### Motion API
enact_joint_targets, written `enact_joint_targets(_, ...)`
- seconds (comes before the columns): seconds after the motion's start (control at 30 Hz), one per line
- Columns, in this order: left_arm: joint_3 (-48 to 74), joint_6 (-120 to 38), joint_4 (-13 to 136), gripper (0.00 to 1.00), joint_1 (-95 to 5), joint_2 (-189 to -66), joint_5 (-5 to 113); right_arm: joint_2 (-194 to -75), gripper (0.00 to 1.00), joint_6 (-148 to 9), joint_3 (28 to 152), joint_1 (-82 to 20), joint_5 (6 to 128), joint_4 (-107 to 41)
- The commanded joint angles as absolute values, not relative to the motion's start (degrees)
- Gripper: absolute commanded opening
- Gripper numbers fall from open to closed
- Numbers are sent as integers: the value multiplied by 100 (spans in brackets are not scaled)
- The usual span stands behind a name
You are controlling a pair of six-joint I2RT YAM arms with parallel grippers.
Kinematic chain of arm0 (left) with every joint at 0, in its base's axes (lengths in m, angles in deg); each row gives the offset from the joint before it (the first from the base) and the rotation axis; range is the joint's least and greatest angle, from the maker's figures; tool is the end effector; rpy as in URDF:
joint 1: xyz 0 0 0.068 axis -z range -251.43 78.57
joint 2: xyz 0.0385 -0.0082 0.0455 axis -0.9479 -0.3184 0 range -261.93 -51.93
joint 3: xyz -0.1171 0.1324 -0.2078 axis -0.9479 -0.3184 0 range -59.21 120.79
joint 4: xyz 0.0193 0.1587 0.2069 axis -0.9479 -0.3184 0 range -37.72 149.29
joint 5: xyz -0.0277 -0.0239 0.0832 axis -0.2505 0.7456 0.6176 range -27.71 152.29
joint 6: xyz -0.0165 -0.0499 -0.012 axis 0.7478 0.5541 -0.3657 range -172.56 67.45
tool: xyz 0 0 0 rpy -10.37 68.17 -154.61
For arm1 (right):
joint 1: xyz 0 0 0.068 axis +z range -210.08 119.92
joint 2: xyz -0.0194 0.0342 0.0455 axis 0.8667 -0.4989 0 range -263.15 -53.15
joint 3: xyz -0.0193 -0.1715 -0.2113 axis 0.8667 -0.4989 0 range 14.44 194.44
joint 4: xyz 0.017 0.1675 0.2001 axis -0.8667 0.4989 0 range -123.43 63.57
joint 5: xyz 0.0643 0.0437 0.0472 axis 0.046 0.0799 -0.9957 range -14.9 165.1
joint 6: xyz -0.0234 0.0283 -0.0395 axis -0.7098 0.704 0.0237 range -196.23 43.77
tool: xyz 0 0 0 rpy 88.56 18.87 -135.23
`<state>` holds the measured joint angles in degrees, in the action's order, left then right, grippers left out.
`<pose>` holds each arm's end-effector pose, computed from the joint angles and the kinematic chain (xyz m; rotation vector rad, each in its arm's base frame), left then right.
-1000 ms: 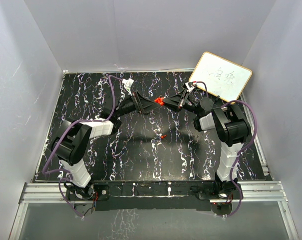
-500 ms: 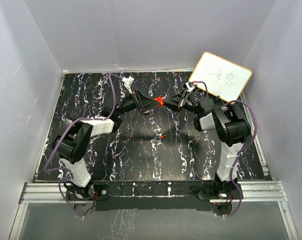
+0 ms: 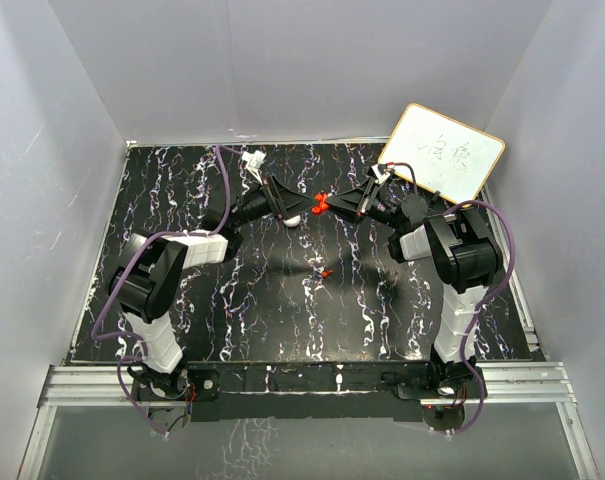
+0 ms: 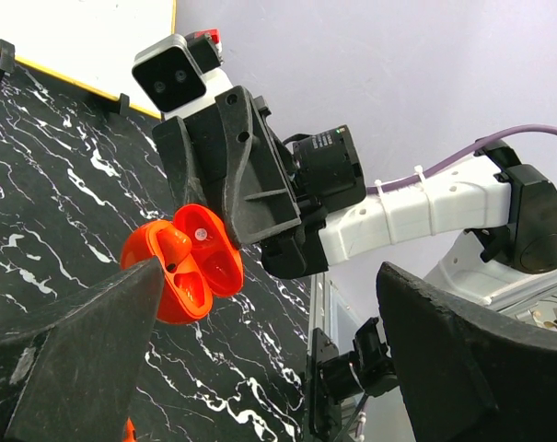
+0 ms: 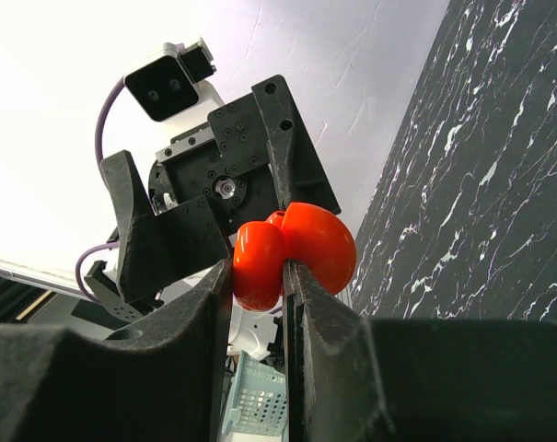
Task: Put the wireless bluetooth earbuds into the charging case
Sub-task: Place the earbud in the charging case, then pick up the earbud from the center of the board.
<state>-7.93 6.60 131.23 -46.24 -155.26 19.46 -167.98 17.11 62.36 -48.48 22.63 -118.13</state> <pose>0.3272 -0.1807 0.2481 0.3245 1.4976 -1.6689 0.3599 0.1026 0.1806 0.2080 1.7379 2.0126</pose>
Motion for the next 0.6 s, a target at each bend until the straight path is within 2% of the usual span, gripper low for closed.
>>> enact_joint_targets(0.0, -521, 634, 13379, 99, -4651, -15530, 1881, -16732, 0, 1693, 6296, -4848, 2272, -13755)
enact_joint_targets(0.33, -747, 498, 13143, 99, -4883, -15272, 2054, -16778, 0, 1738, 6295, -4865, 2316, -13751)
enact_joint_targets(0.47, -1070, -207, 11925, 99, -4990, -14679, 2321, -16877, 0, 1791, 6278, -4938, 2343, -13750)
enact_joint_targets(0.57, -1371, -464, 11596, 99, -4990, -14340, 2353, -16938, 0, 1783, 6278, -5023, 2320, -13755)
